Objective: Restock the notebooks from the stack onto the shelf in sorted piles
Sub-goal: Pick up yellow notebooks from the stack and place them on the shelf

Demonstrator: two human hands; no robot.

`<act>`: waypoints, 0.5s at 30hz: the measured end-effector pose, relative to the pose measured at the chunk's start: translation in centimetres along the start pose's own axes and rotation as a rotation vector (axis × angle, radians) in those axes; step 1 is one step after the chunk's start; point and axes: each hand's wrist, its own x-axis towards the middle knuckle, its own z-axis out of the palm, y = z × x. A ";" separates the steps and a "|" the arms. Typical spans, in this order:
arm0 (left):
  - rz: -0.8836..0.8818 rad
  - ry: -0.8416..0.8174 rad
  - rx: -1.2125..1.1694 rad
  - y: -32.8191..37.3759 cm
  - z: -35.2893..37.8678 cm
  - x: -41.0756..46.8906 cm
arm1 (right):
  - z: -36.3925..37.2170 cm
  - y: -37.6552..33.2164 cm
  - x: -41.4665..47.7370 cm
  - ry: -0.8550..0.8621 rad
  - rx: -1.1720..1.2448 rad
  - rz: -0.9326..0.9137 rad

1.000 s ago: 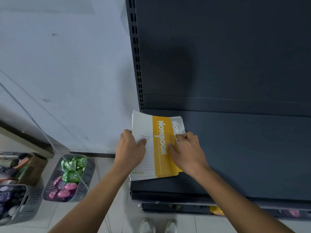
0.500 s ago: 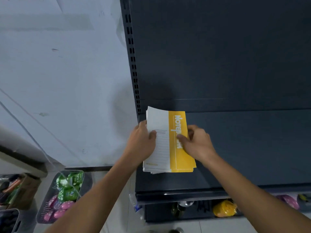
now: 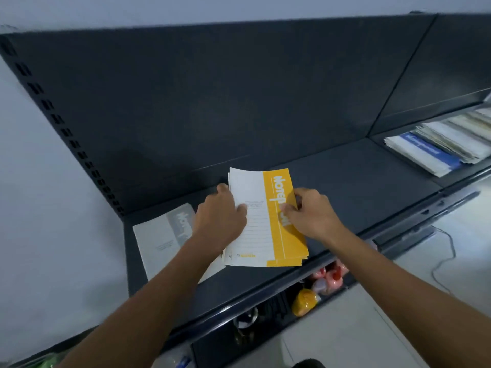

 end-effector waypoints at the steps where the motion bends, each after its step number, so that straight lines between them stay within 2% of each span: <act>1: 0.020 -0.011 0.010 1.5 0.5 0.1 | -1.1 1.1 -0.1 0.018 -0.005 0.010; 15: 0.212 -0.184 0.015 28.2 13.0 -0.2 | -19.8 22.6 0.9 0.175 0.068 0.167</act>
